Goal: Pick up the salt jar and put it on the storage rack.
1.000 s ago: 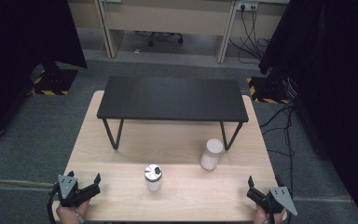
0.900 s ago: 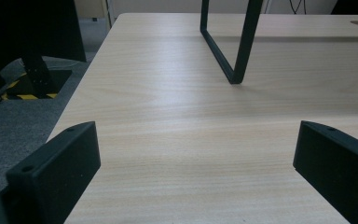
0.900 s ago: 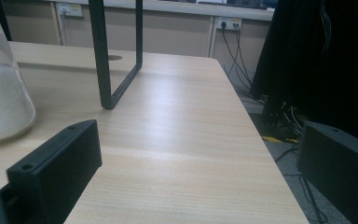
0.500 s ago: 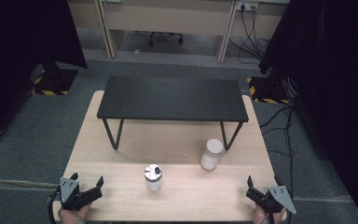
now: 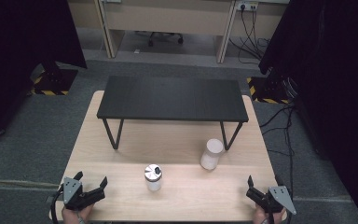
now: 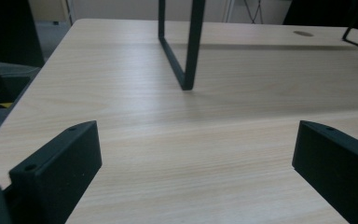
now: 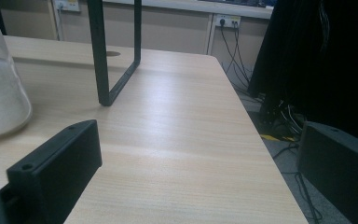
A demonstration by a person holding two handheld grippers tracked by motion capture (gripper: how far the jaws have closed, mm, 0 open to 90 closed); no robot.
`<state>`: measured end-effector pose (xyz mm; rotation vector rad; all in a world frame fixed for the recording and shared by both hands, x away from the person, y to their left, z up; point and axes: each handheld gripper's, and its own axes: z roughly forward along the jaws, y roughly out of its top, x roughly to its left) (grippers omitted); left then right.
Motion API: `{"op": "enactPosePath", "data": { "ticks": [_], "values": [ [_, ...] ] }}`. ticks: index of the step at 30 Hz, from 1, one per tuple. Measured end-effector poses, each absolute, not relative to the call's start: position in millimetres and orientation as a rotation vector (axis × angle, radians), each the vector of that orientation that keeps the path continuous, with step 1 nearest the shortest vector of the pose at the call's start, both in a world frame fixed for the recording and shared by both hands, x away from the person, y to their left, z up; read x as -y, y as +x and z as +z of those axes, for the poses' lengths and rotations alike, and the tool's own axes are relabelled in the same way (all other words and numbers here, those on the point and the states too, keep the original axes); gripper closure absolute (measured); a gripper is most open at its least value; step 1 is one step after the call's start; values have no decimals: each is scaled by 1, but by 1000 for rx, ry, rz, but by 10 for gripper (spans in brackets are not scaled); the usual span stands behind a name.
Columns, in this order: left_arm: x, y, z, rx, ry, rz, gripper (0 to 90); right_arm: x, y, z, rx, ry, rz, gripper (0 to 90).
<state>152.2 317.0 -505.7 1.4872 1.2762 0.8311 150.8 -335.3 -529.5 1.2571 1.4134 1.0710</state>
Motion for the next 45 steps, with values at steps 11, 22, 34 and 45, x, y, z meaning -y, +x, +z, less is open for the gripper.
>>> {"op": "enactPosePath", "data": {
  "ticks": [11, 22, 34, 45],
  "values": [
    [-316, 151, -499, -1174, 1507, 782, 16, 335, 152, -529, -1431, 1248, 1062, 2],
    [-310, 145, -492, -1106, 1510, 795, 19, 336, 151, -529, -1426, 1251, 1071, 2],
    [-299, 146, -483, -1014, 1547, 776, 19, 337, 151, -529, -1422, 1254, 1081, 2],
    [-290, 150, -482, -963, 1552, 743, 19, 338, 150, -530, -1419, 1255, 1085, 2]
  ]
}}
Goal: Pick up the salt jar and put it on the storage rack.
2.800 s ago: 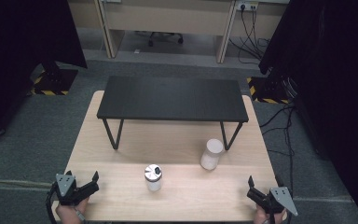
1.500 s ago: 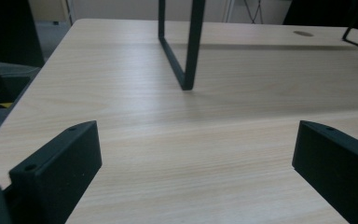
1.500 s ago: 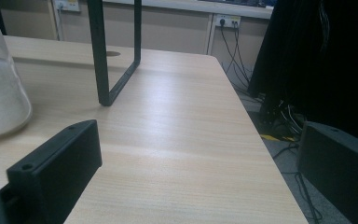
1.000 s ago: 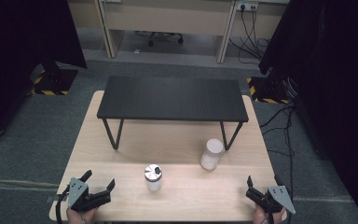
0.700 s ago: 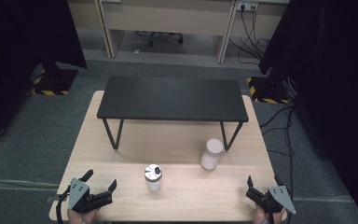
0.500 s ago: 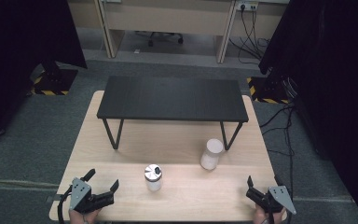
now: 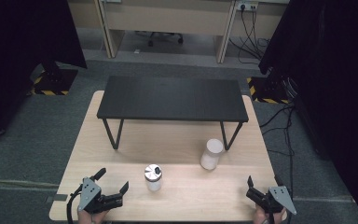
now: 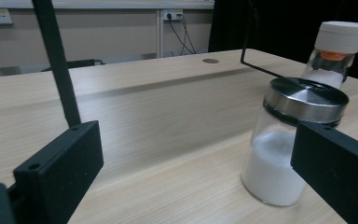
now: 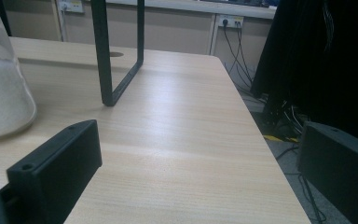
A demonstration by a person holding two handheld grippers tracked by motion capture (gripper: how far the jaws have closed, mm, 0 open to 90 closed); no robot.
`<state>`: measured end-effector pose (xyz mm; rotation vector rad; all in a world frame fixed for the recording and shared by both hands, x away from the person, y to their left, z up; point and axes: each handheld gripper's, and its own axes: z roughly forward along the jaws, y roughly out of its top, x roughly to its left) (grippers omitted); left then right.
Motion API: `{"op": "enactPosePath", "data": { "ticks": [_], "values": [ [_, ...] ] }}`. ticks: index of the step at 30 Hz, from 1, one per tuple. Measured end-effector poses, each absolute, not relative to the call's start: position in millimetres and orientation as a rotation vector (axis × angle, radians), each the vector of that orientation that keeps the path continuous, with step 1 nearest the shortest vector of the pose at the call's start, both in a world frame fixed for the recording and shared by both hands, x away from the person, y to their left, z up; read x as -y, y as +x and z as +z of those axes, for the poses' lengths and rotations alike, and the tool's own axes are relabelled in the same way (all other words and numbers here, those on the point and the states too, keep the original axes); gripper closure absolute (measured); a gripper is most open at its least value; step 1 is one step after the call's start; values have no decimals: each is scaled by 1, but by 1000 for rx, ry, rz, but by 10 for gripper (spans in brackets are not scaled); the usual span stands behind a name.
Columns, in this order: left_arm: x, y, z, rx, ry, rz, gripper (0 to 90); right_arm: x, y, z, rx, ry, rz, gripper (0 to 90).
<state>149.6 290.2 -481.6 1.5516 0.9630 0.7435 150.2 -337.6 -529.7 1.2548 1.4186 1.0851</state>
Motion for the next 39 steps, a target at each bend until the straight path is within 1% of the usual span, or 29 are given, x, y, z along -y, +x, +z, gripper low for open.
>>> {"op": "enactPosePath", "data": {
  "ticks": [12, 19, 39],
  "values": [
    [-281, 153, -481, -942, 1558, 713, 18, 338, 150, -530, -1421, 1253, 1086, 2],
    [-275, 154, -483, -950, 1532, 689, 15, 338, 150, -530, -1421, 1249, 1086, 2],
    [-254, 166, -479, -885, 1610, 647, 15, 339, 150, -531, -1427, 1237, 1088, 2]
  ]
}}
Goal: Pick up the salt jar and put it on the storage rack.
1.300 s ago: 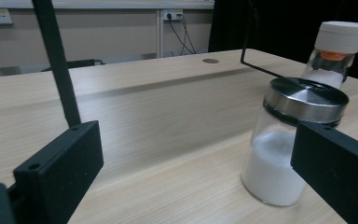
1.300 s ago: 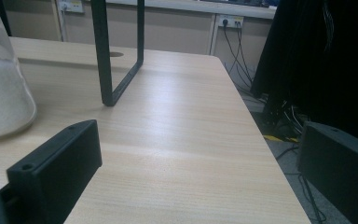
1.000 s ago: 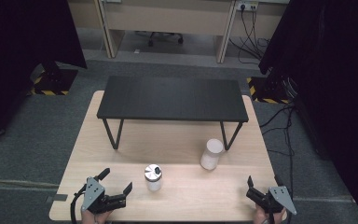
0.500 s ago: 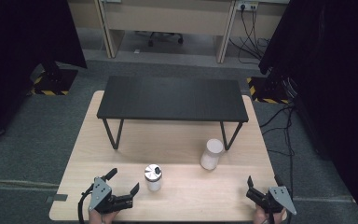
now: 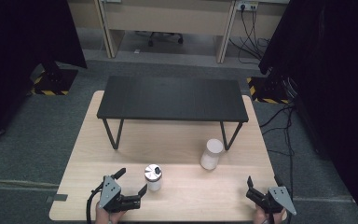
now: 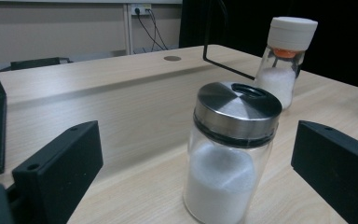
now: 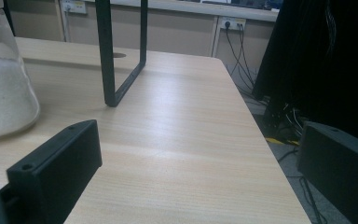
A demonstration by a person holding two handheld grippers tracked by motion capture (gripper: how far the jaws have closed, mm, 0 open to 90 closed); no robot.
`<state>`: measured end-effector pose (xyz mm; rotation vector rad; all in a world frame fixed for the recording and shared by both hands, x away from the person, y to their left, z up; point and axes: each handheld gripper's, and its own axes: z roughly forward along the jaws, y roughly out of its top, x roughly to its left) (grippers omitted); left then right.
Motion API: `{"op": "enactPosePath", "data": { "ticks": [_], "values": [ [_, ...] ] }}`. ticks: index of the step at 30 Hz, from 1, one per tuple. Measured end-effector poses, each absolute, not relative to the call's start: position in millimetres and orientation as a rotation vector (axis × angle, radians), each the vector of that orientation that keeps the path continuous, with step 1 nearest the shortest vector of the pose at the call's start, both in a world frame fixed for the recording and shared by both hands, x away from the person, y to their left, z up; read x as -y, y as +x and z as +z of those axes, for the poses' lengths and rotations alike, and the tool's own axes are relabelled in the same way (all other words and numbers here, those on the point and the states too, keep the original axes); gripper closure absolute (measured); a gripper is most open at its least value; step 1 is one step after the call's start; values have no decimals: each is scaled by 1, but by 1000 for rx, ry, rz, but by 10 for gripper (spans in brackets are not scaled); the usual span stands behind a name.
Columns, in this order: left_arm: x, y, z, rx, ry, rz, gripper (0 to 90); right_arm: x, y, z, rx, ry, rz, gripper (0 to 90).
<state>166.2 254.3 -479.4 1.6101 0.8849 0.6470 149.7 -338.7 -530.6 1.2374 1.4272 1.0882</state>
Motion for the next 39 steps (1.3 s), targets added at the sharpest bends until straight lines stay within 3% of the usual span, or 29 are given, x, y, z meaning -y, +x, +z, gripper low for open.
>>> {"op": "enactPosePath", "data": {
  "ticks": [39],
  "values": [
    [-224, 189, -483, -876, 1609, 583, 26, 340, 150, -530, -1441, 1232, 1092, 2]
  ]
}}
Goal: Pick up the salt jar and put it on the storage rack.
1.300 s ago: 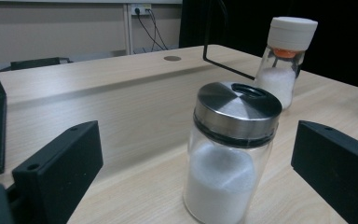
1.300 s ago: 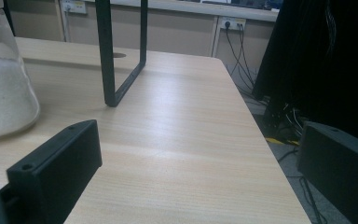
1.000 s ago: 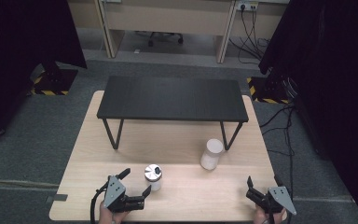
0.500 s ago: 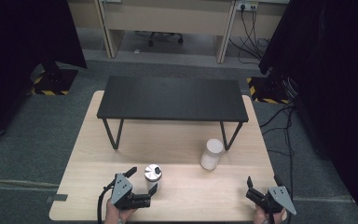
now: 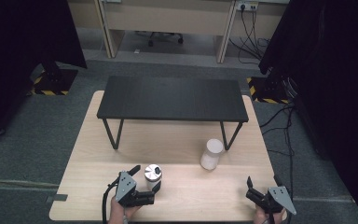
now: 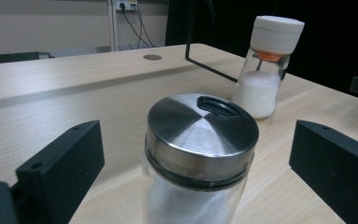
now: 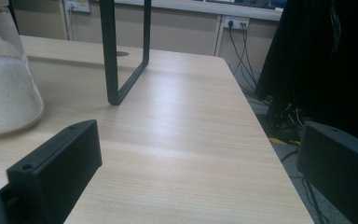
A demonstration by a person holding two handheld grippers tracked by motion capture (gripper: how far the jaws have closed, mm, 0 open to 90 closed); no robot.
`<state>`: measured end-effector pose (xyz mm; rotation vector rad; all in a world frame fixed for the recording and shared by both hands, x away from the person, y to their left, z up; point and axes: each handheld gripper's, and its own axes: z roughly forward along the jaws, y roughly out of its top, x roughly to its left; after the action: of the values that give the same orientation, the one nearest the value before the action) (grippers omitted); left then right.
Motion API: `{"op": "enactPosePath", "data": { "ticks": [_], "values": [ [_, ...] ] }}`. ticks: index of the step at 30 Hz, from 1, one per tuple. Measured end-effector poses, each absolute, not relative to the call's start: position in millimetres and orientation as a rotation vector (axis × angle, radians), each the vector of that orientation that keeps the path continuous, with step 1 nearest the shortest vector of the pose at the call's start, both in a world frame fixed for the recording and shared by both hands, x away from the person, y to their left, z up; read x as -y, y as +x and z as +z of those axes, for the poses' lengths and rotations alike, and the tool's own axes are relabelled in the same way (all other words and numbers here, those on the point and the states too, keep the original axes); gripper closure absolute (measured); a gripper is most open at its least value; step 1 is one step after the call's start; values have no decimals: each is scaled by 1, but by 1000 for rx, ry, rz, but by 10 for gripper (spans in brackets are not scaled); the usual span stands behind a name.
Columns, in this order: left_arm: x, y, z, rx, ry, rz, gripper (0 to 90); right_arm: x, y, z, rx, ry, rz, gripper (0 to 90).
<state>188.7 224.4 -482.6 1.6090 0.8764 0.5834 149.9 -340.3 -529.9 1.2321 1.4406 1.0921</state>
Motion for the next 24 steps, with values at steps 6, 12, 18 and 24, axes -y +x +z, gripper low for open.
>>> {"op": "enactPosePath", "data": {
  "ticks": [6, 12, 18, 24],
  "values": [
    [-220, 193, -482, -871, 1626, 595, 30, 340, 150, -530, -1443, 1232, 1090, 2],
    [-213, 190, -484, -860, 1633, 634, 104, 341, 150, -530, -1446, 1231, 1090, 2],
    [-209, 191, -484, -880, 1635, 626, 143, 341, 150, -529, -1447, 1231, 1094, 2],
    [-206, 190, -485, -885, 1634, 632, 208, 341, 150, -529, -1451, 1228, 1091, 2]
  ]
}}
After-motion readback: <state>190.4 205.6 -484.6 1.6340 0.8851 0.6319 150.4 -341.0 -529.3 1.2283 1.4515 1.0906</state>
